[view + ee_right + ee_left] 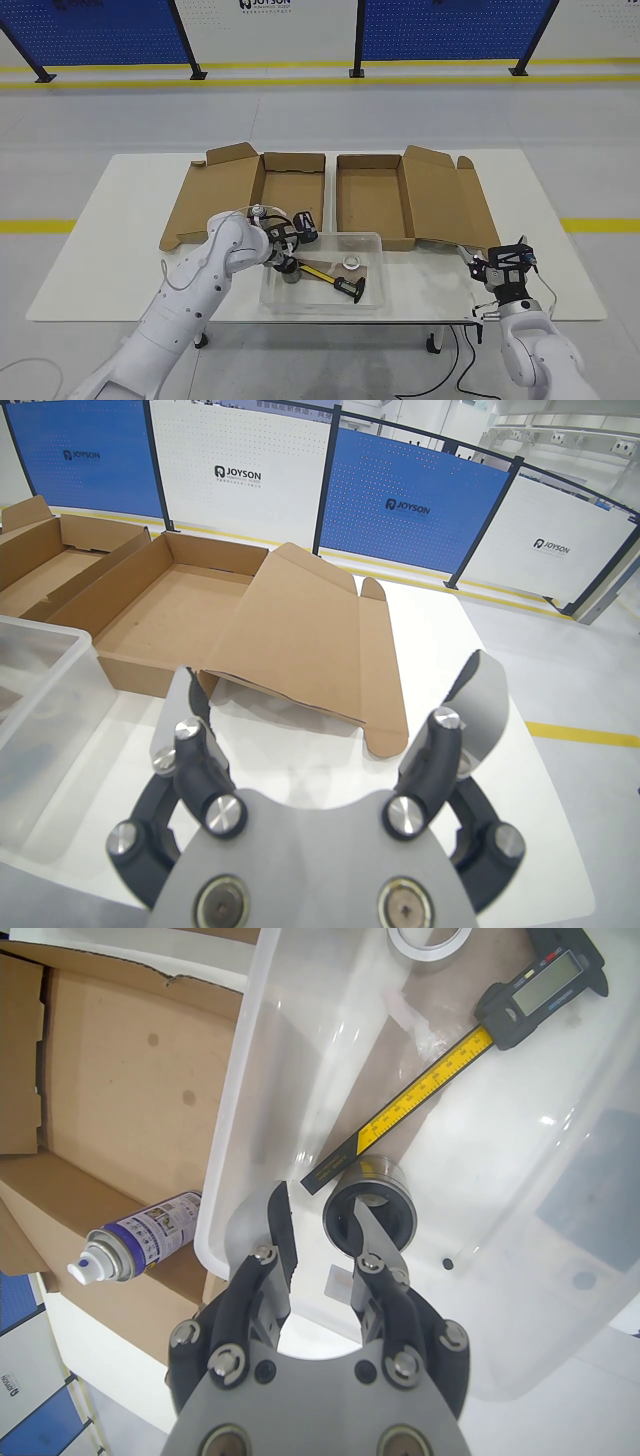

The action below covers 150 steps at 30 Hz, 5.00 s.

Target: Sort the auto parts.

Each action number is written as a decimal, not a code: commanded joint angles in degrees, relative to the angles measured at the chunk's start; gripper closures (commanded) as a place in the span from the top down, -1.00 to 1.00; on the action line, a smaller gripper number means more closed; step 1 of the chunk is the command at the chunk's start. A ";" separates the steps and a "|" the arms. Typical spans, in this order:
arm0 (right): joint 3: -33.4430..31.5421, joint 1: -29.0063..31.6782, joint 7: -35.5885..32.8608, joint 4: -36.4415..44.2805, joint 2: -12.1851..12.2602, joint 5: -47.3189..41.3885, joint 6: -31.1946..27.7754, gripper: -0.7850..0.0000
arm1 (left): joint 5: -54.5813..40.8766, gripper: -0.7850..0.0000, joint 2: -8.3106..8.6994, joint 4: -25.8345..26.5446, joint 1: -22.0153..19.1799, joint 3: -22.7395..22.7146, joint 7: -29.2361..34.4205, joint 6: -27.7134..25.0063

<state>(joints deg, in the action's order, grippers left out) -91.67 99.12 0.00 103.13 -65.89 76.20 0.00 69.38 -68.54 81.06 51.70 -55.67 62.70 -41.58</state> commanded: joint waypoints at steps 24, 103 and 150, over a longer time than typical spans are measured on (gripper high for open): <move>0.00 0.00 0.00 0.00 0.00 0.00 0.00 1.00 | -7.34 -0.80 1.07 -2.24 -3.31 8.04 1.49 1.49; 0.00 0.00 0.00 0.00 0.00 0.00 0.00 1.00 | -26.97 -1.00 8.01 28.15 4.37 1.18 -0.95 7.67; 0.00 0.00 0.00 0.00 0.00 0.00 0.00 1.00 | -2.43 -1.00 2.73 2.82 -5.49 7.87 -21.00 30.70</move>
<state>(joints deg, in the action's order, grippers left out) -91.67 99.12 0.00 103.13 -65.89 76.20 0.00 67.10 -65.62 84.66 46.64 -48.05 41.50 -10.79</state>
